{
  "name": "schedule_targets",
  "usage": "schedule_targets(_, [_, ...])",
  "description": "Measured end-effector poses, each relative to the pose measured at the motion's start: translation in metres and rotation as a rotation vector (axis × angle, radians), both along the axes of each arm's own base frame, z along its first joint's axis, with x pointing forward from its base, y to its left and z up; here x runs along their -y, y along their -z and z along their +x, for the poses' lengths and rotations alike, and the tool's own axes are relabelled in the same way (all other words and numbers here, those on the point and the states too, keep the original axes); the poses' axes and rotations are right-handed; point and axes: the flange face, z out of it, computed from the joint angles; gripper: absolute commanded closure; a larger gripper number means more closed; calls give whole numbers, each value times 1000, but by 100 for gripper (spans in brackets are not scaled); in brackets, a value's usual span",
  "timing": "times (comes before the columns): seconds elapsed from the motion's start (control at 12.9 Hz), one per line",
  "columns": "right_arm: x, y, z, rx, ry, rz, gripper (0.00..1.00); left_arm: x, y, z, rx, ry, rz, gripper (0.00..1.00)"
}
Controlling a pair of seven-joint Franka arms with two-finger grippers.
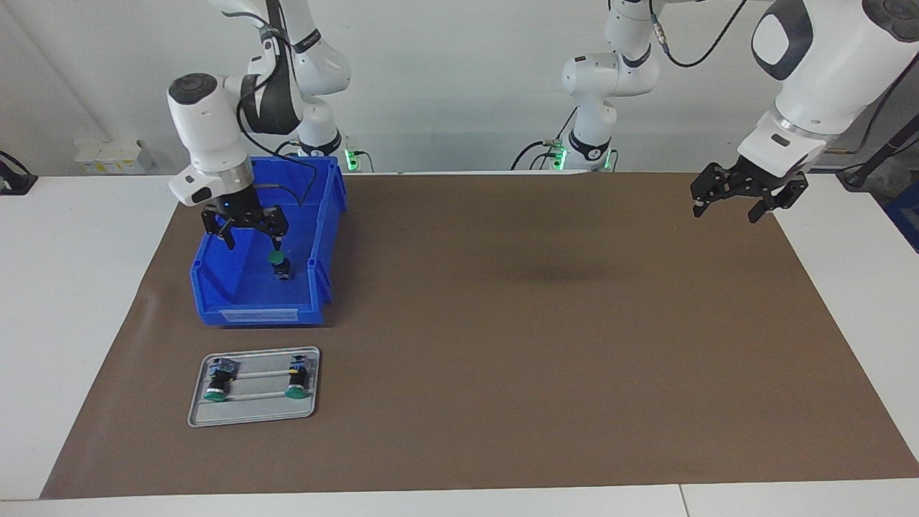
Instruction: Place and press button with both arms
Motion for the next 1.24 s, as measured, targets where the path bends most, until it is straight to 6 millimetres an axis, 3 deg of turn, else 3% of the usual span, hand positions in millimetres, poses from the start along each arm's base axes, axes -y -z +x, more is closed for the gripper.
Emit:
schedule_targets(0.46, [10, -130, 19, -63, 75, -9, 0, 0, 0, 0, 0, 0, 0, 0])
schedule_targets(0.7, [18, -177, 35, -96, 109, -10, 0, 0, 0, 0, 0, 0, 0, 0])
schedule_targets(0.93, [31, -190, 51, -119, 140, -8, 0, 0, 0, 0, 0, 0, 0, 0])
schedule_targets(1.24, [24, -177, 61, -129, 106, -9, 0, 0, 0, 0, 0, 0, 0, 0])
